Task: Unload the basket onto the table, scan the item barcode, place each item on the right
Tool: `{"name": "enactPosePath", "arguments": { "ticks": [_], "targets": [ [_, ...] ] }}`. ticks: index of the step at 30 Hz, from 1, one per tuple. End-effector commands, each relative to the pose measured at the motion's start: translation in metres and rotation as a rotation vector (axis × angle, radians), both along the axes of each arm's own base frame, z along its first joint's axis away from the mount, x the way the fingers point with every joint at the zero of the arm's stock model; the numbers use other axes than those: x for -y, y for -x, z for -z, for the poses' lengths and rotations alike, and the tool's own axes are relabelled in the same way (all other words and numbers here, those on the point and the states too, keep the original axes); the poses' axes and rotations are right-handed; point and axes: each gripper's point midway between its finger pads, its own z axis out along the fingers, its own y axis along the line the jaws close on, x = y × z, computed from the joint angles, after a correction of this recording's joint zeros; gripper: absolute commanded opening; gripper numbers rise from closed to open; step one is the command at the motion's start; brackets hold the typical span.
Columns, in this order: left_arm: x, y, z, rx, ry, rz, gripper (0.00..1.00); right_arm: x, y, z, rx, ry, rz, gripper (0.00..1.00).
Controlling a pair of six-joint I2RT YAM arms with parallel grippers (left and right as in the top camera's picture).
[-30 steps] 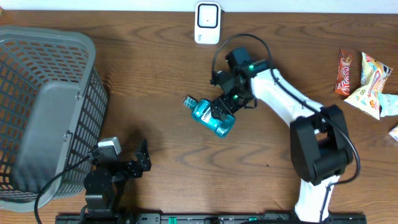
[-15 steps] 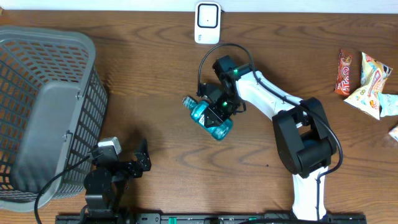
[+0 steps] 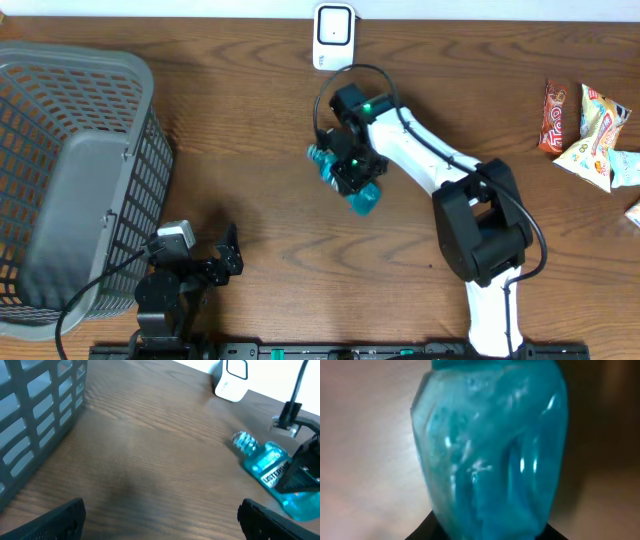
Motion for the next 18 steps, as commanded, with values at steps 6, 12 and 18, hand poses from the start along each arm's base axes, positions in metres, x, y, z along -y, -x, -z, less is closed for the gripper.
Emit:
{"name": "enactPosePath", "arguments": {
  "ticks": [6,12,18],
  "targets": [
    [0.003,0.002,0.01,-0.028,-0.007,0.019,0.98,0.002,-0.003,0.025,0.198,0.273,0.063,0.01],
    [0.003,0.002,0.01,-0.028,-0.007,0.019,0.98,-0.001,0.016,0.039,0.306,0.388,0.074,0.26],
    [0.003,0.002,0.01,-0.028,-0.007,0.019,0.98,-0.022,0.025,0.035,0.303,0.347,0.038,0.31]
  ]
}}
